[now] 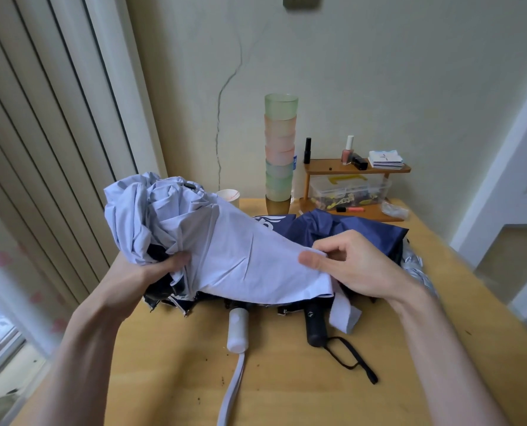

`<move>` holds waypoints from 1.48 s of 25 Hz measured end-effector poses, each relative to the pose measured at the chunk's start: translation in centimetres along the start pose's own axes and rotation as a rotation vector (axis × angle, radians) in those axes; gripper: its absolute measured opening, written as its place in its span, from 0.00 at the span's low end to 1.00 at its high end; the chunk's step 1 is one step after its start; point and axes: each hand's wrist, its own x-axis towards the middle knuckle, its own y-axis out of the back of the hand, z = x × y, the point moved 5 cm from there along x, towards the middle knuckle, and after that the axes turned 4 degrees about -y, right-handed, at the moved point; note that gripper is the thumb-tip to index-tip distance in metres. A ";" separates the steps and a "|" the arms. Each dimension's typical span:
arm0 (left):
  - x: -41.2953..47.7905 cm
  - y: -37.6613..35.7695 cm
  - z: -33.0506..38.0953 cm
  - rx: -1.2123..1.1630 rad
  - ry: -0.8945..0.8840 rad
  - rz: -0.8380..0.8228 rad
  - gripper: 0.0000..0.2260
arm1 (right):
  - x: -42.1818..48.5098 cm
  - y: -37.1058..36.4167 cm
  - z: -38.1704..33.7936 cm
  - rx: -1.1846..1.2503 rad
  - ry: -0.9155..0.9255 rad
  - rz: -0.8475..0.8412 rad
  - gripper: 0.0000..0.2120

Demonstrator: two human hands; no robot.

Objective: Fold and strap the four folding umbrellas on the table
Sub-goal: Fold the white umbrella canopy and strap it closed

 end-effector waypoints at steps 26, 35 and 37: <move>1.1 -2.7 -1.9 -0.125 0.135 0.115 0.20 | 0.6 1.7 4.3 0.415 -0.279 0.571 0.07; 1.2 -4.9 -2.5 -0.063 0.125 0.200 0.22 | -0.6 2.3 -1.5 0.498 -0.054 0.454 0.07; 1.0 -6.1 -2.4 -0.070 0.160 0.124 0.27 | -1.0 1.5 -4.1 0.591 0.026 0.363 0.06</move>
